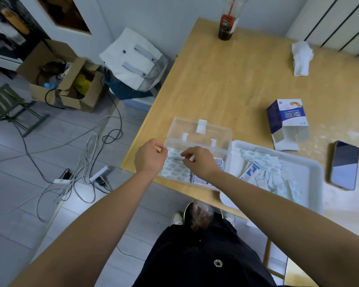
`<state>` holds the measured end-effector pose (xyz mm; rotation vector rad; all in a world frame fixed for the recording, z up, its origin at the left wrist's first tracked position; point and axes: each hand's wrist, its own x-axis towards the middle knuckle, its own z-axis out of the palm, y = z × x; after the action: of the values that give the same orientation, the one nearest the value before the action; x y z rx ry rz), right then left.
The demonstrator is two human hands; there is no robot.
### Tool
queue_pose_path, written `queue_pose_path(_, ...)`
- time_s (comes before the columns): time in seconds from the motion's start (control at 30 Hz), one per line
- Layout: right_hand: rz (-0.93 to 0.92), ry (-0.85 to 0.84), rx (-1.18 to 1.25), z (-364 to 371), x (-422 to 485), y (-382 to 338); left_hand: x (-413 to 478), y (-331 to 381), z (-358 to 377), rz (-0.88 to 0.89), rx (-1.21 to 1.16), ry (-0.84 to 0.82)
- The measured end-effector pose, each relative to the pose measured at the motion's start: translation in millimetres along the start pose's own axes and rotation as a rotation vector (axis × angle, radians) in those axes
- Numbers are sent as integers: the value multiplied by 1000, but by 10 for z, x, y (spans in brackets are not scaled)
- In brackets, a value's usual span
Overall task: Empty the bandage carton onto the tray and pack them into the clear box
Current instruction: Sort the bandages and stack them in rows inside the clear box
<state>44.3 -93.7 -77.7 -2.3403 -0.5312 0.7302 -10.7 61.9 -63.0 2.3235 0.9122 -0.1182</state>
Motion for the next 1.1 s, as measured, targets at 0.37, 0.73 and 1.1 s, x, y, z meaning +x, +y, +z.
queue_pose_path(0.37, 265, 379, 381, -955, -596, 936, -466, 1236, 574, 402, -193, -78)
queue_pose_path(0.73, 559, 28, 398, -1116, -1012, 1850, -809, 1568, 1769, 298, 387, -522)
queue_pose_path(1.1, 506, -124, 430, -1029, -959, 2061, -737, 1557, 1932, 304, 396, -337)
